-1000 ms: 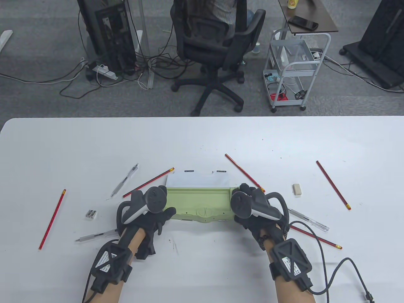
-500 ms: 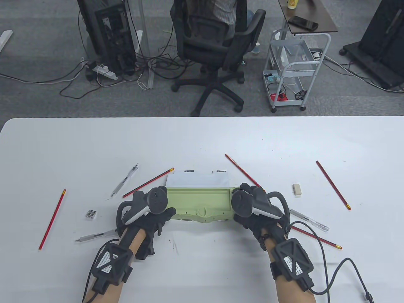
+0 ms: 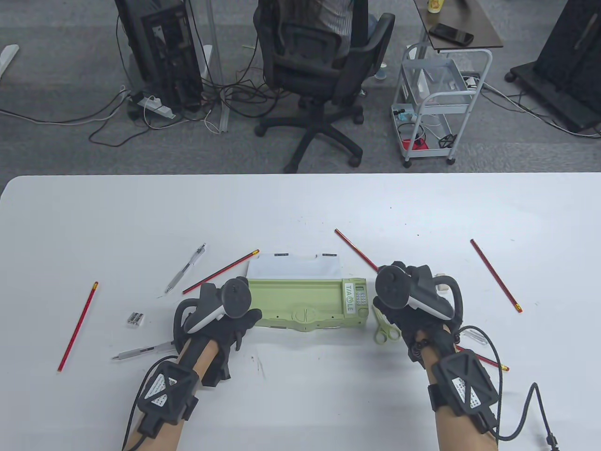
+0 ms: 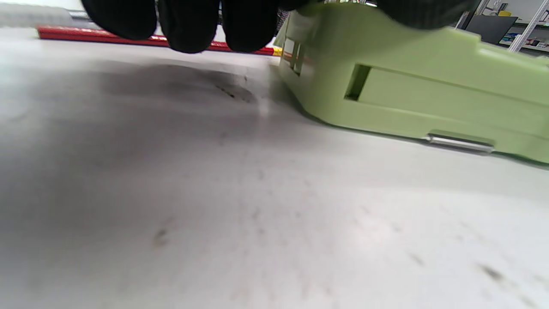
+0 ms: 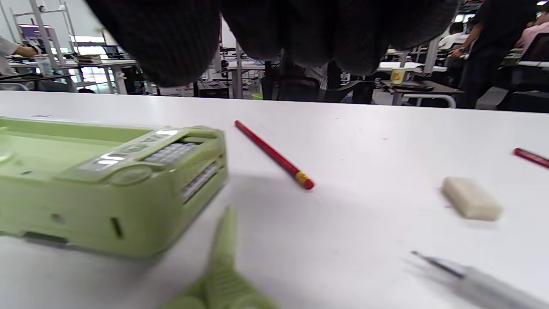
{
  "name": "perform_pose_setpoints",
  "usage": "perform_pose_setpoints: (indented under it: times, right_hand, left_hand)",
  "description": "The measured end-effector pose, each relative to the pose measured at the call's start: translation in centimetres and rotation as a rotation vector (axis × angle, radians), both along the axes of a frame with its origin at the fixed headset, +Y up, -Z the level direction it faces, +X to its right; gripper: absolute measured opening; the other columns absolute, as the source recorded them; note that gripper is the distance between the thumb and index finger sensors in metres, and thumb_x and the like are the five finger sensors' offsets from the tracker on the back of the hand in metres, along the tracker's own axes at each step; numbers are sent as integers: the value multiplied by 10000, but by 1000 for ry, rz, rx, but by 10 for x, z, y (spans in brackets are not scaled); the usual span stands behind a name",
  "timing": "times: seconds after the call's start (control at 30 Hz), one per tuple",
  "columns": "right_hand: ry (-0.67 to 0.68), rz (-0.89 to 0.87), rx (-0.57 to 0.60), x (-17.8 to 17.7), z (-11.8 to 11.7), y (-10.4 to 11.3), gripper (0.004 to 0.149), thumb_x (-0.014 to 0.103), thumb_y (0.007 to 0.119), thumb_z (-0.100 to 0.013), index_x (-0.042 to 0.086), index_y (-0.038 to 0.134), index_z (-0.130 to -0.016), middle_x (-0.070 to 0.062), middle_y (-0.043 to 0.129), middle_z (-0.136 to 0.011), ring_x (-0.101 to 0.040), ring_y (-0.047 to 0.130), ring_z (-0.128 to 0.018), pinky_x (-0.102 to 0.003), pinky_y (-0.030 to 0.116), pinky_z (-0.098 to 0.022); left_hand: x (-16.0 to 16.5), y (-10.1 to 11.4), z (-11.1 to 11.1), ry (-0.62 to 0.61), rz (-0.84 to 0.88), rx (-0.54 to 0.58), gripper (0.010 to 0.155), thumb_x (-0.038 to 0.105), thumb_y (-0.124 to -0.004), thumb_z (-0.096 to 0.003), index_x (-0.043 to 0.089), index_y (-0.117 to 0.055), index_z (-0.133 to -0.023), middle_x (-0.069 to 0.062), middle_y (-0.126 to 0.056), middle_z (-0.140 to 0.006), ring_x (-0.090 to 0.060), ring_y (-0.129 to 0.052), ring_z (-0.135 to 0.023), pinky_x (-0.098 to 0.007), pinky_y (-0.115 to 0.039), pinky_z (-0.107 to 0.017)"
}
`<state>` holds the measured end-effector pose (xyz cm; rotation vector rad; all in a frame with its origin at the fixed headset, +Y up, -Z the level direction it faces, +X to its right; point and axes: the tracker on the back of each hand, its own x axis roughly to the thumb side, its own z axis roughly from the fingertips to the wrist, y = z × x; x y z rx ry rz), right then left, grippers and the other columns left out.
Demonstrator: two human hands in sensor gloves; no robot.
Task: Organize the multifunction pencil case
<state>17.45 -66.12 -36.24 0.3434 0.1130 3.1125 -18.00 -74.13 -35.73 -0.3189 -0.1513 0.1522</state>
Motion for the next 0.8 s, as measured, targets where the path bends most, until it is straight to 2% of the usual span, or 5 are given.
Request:
perform_pose_setpoints:
  times: [0.2,0.4,0.63,0.8]
  right_hand:
    - [-107,61,27,34,-12,2,673,395,795,-496,51,620,-1047,-271,626,-1060,-532,723,-927,-632,654,-687]
    - [-184,112,-10,64,-24,-4,654,386,808,-490,60,642,-1032,-259,644,-1052,-517,749,-913,-622,669,-683]
    - [-194,197,-64,82,-17,-13,604,377,836,-479,83,703,-989,-221,729,-1008,-475,820,-868,-597,718,-664]
    - [-203,257,-121,95,-7,-28,576,366,858,-469,104,733,-965,-202,756,-990,-460,838,-853,-588,729,-661]
  left_hand:
    - [0,0,0,0,-1,-3,844,561,-603,-430,155,-307,-1107,-155,-547,-1184,-484,-612,-1062,-693,-574,-700]
    - [0,0,-1,0,0,-6,844,561,-604,-430,154,-306,-1107,-153,-551,-1183,-484,-613,-1061,-693,-575,-700]
    - [0,-1,-1,1,-1,-6,844,561,-602,-429,156,-304,-1107,-153,-556,-1181,-483,-616,-1061,-693,-576,-699]
    - [0,-1,-1,1,8,-6,845,562,-603,-429,155,-303,-1106,-153,-559,-1180,-480,-623,-1059,-692,-579,-697]
